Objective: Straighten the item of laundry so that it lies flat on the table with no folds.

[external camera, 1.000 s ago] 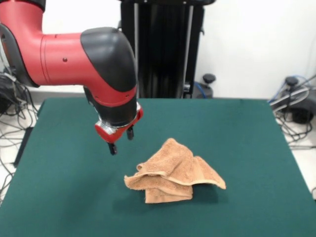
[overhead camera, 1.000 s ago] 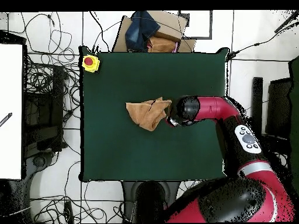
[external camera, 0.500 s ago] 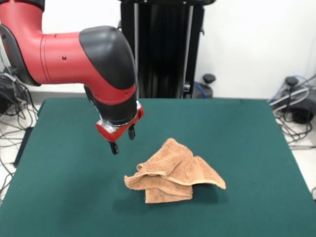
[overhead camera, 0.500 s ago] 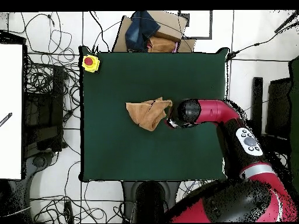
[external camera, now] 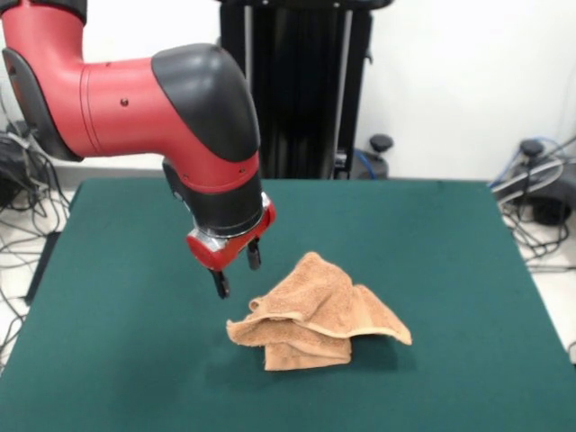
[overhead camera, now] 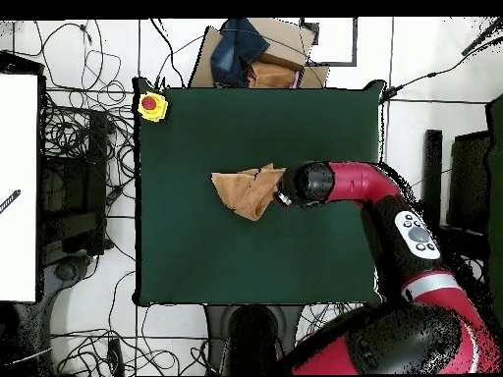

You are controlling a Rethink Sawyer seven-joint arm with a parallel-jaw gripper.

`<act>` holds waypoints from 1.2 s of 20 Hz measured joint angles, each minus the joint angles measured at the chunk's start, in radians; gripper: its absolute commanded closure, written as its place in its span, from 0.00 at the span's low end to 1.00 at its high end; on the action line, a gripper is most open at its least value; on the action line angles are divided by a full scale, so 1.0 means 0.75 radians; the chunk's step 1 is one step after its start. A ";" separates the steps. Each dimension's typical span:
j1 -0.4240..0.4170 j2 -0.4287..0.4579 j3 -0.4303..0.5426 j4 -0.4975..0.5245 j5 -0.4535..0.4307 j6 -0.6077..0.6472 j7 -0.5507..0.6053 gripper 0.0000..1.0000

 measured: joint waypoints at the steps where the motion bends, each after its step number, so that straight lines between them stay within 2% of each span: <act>1: -0.004 0.000 0.006 0.000 0.000 -0.007 0.000 0.00; 24: -0.014 0.019 0.030 0.000 0.000 -0.051 0.000 0.00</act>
